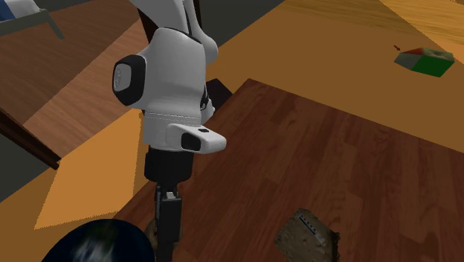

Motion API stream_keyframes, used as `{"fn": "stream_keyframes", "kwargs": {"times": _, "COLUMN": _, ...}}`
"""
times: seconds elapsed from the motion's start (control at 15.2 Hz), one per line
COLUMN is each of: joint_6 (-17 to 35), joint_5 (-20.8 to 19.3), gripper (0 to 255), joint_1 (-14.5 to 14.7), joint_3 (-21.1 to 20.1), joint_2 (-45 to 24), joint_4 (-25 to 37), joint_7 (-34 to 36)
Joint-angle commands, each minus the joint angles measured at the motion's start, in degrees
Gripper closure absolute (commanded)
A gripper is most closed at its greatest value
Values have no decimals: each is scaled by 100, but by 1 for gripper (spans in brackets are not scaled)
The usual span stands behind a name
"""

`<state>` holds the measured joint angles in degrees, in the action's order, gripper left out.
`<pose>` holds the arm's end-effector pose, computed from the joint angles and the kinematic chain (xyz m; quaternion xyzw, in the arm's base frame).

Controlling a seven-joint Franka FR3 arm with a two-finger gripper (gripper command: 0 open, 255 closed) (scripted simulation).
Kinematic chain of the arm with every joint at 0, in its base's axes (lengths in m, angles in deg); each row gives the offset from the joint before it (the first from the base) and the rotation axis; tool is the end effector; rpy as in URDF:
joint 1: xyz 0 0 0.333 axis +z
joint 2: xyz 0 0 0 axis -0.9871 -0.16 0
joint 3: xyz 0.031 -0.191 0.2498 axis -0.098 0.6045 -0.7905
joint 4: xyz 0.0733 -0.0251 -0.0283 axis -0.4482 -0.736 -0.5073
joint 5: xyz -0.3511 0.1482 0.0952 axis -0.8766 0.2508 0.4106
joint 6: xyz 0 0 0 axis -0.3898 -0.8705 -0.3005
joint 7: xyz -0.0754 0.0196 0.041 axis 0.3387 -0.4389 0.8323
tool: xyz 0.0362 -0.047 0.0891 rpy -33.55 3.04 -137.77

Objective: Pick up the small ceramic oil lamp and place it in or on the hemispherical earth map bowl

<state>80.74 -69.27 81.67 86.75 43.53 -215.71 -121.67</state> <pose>0.4872 -0.2283 0.4563 0.7162 0.5733 0.0675 0.3922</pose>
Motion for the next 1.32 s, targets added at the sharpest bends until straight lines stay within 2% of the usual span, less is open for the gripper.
{"fn": "stream_keyframes", "kwargs": {"times": 0.0, "joint_6": 0, "joint_5": 0, "gripper": 255, "joint_1": 0, "joint_3": 0, "joint_2": 0, "joint_4": 0, "joint_7": 0}}
{"fn": "stream_keyframes", "kwargs": {"times": 0.59, "joint_6": 0, "joint_5": 0, "gripper": 255, "joint_1": 0, "joint_3": 0, "joint_2": 0, "joint_4": 0, "joint_7": 0}}
{"fn": "stream_keyframes", "kwargs": {"times": 0.66, "joint_6": 0, "joint_5": 0, "gripper": 0, "joint_1": 0, "joint_3": 0, "joint_2": 0, "joint_4": 0, "joint_7": 0}}
{"fn": "stream_keyframes", "kwargs": {"times": 0.86, "joint_6": -3426, "joint_5": 75, "gripper": 0, "joint_1": 538, "joint_3": -736, "joint_2": -1246, "joint_4": 1508, "joint_7": -546}}
{"fn": "stream_keyframes", "kwargs": {"times": 1.06, "joint_6": -6132, "joint_5": 88, "gripper": 0, "joint_1": 955, "joint_3": -899, "joint_2": -3254, "joint_4": 3276, "joint_7": -1450}}
{"fn": "stream_keyframes", "kwargs": {"times": 1.12, "joint_6": -6892, "joint_5": 34, "gripper": 0, "joint_1": 1049, "joint_3": -858, "joint_2": -3978, "joint_4": 3845, "joint_7": -1817}}
{"fn": "stream_keyframes", "kwargs": {"times": 1.19, "joint_6": -7423, "joint_5": -32, "gripper": 0, "joint_1": 1107, "joint_3": -800, "joint_2": -4528, "joint_4": 4250, "joint_7": -2117}}
{"fn": "stream_keyframes", "kwargs": {"times": 1.25, "joint_6": -7362, "joint_5": -45, "gripper": 0, "joint_1": 1092, "joint_3": -769, "joint_2": -4517, "joint_4": 4198, "joint_7": -2105}}
